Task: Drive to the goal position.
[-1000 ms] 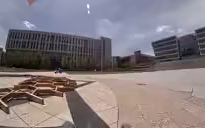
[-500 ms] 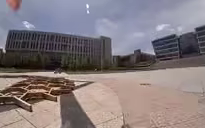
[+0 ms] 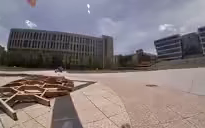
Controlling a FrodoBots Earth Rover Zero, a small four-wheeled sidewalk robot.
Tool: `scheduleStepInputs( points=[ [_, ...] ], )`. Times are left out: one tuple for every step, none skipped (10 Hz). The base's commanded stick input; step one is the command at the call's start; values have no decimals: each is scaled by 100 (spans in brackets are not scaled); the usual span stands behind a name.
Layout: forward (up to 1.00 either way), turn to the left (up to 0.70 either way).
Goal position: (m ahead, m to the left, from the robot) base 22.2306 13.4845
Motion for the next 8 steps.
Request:
scheduleStepInputs(
  points=[
    [70,0],
    [70,0],
    [70,0],
    [70,0],
    [70,0],
    [70,0],
    [70,0],
    [70,-1]
  ],
)
